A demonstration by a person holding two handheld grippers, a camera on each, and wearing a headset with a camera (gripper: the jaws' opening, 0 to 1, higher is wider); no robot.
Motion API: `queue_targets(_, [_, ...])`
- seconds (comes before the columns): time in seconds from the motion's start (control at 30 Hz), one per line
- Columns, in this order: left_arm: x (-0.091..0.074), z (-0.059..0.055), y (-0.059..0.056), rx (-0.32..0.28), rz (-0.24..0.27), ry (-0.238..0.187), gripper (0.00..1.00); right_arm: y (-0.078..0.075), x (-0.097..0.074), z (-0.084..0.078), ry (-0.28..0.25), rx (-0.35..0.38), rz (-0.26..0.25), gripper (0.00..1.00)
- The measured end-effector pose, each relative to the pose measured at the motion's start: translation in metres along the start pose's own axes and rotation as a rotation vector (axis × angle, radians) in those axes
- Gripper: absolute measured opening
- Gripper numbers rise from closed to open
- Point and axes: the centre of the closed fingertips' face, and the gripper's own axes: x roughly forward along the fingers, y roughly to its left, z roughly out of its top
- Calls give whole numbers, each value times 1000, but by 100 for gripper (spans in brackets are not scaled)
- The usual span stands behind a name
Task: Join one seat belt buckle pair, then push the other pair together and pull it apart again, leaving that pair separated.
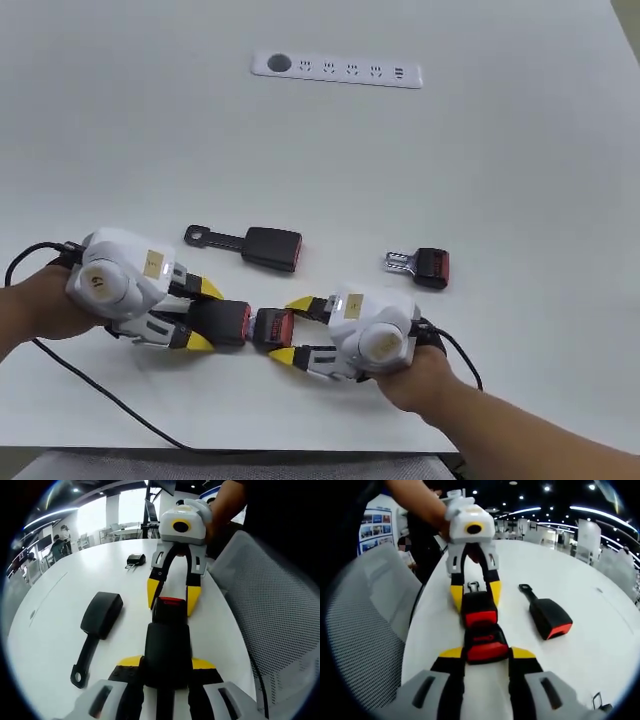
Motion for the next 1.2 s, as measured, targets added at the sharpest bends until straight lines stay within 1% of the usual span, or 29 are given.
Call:
queue_targets(0.1, [0, 0, 0, -2, 7, 11, 35, 1, 0, 1, 8, 3, 1, 34])
queue_targets(0.13, [1, 0, 0, 3, 8, 17, 35, 1, 0, 0, 12, 14, 6, 34])
queue_targets(0.2, [2, 1, -1, 16, 12, 30, 35, 1, 0, 1, 22, -4, 5, 35])
queue_targets(0.23, [2, 1, -1, 8, 14, 33, 36, 1, 0, 2, 27, 4, 5, 35])
queue_targets(0.3, [3, 2, -2, 3, 8, 58, 37, 1, 1, 1, 46, 8, -3, 35])
queue_targets(0.33, [3, 1, -5, -36, -7, 75, 40, 1, 0, 1, 50, 8, -5, 36])
queue_targets(0.37, [4, 3, -5, -30, -6, 75, 43, 2, 0, 2, 47, 24, -8, 37])
queue_targets(0.4, [4, 5, -7, -25, -8, 78, 48, 2, -1, 5, 38, 57, -15, 41])
queue_targets(0.43, [4, 5, -8, -15, 5, 94, 51, 0, -2, 12, 5, 89, -23, 52])
queue_targets(0.47, [4, 4, -7, -22, 13, 90, 55, -2, -3, 18, -22, 82, -36, 62])
queue_targets(0.5, [3, 6, -6, -34, 23, 83, 60, -4, -7, 19, -27, 90, -43, 67])
queue_targets(0.53, [0, 10, -5, -51, 38, 71, 63, -4, -9, 19, -21, 100, -39, 68])
queue_targets(0.57, [-1, 12, -6, -57, 43, 60, 67, -4, -12, 18, -15, 98, -42, 68])
queue_targets(0.6, [-3, 16, -6, -59, 51, 49, 71, -5, -15, 16, -12, 91, -47, 70])
queue_targets(0.67, [-6, 19, -4, -69, 68, 46, 74, -7, -22, 14, -15, 105, -54, 76])
queue_targets(0.7, [-8, 22, -4, -69, 77, 37, 75, -10, -28, 10, -7, 98, -71, 79])
queue_targets(0.77, [-8, 23, -1, -64, 94, 27, 79, -13, -37, 8, -8, 95, -84, 79])
queue_targets(0.87, [-15, 28, 7, -50, 141, 24, 86, -18, -53, 4, -26, 99, -95, 79])
queue_targets(0.93, [-19, 33, 10, -69, 148, 12, 87, -27, -65, -6, -4, 99, -117, 79])
queue_targets(1.0, [-22, 36, 15, -59, 164, 8, 87, -39, -78, -12, -3, 121, -142, 80])
queue_targets(1.07, [-26, 37, 20, -61, 178, 13, 87, -52, -90, -17, -3, 117, -172, 80])
queue_targets(1.13, [-31, 42, 26, -69, 198, -3, 87, -63, -102, -24, 8, 126, -195, 80])
queue_targets(1.2, [-38, 44, 29, -64, 213, -6, 87, -73, -113, -27, 5, 134, -218, 80])
